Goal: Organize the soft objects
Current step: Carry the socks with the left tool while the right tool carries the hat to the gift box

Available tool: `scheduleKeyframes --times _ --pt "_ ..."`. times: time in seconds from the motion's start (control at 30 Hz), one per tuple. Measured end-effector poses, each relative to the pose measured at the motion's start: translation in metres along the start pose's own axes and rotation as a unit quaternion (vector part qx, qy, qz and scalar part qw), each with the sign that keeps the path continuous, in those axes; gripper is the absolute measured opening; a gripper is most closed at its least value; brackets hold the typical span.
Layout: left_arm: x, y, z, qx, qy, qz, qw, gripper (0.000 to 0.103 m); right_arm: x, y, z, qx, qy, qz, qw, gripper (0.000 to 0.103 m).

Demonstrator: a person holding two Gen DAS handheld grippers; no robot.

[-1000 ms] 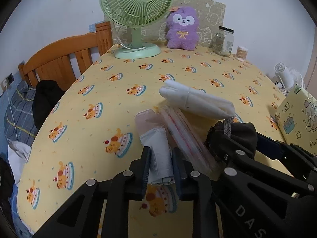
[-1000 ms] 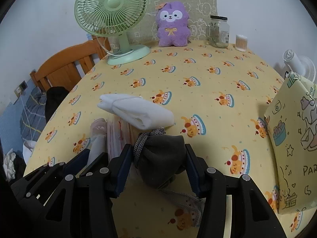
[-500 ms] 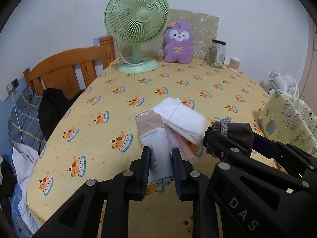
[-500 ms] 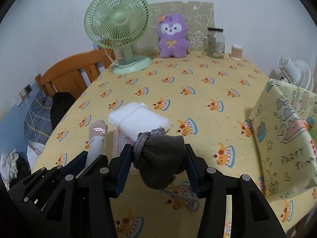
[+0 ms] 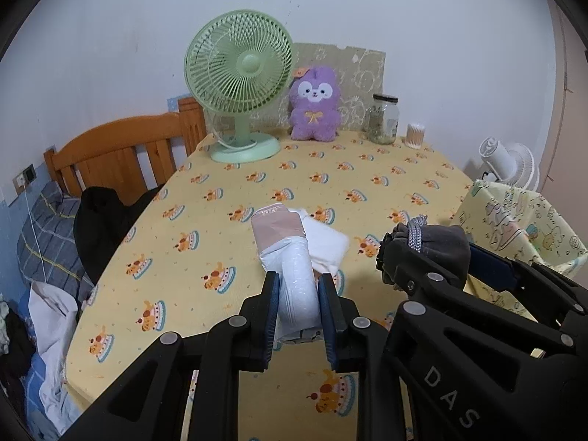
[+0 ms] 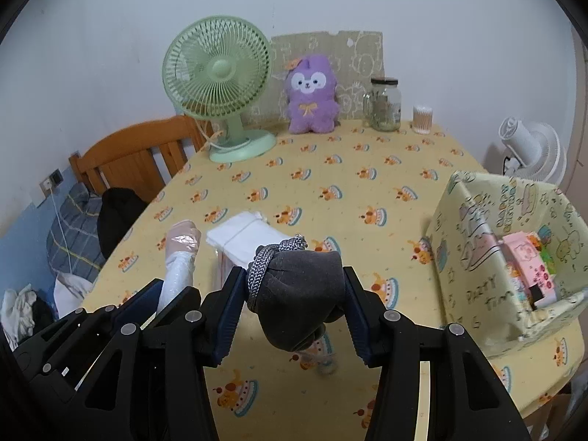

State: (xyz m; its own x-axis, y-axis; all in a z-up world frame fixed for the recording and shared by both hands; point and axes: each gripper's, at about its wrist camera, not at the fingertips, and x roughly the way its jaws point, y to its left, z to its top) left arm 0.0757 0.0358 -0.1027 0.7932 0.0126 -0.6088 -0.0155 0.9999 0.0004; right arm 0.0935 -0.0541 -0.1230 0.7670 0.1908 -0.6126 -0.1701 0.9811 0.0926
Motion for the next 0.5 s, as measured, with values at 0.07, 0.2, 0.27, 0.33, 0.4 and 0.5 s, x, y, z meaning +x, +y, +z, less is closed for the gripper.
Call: scheduleKeyframes --times 0.07,0.2,0.27,0.33,0.4,0.5 --pt "-0.005 -0.002 0.001 0.002 -0.005 -0.001 1.0000 0.021 -0.005 -0.001 0.001 0.001 -0.005 0.000 1.000 0.055" --pt "-0.016 -0.007 0.005 0.006 -0.015 -0.005 0.9999 0.021 -0.018 -0.002 0.004 0.002 -0.017 -0.002 1.000 0.055" --pt "-0.021 -0.009 0.007 0.008 -0.020 -0.007 0.9998 0.021 -0.024 -0.003 0.006 0.002 -0.023 -0.003 1.000 0.055" --pt "-0.025 -0.011 0.010 0.009 -0.025 -0.009 0.9996 0.021 -0.030 -0.004 0.009 0.002 -0.029 -0.005 1.000 0.055" --pt "-0.029 -0.014 0.014 0.008 -0.031 -0.013 0.9994 0.021 -0.035 -0.006 0.012 0.001 -0.033 -0.009 0.999 0.055" --pt "-0.034 -0.016 0.020 0.008 -0.038 -0.017 0.9991 0.021 -0.044 -0.007 0.018 -0.003 -0.044 -0.015 0.999 0.055"
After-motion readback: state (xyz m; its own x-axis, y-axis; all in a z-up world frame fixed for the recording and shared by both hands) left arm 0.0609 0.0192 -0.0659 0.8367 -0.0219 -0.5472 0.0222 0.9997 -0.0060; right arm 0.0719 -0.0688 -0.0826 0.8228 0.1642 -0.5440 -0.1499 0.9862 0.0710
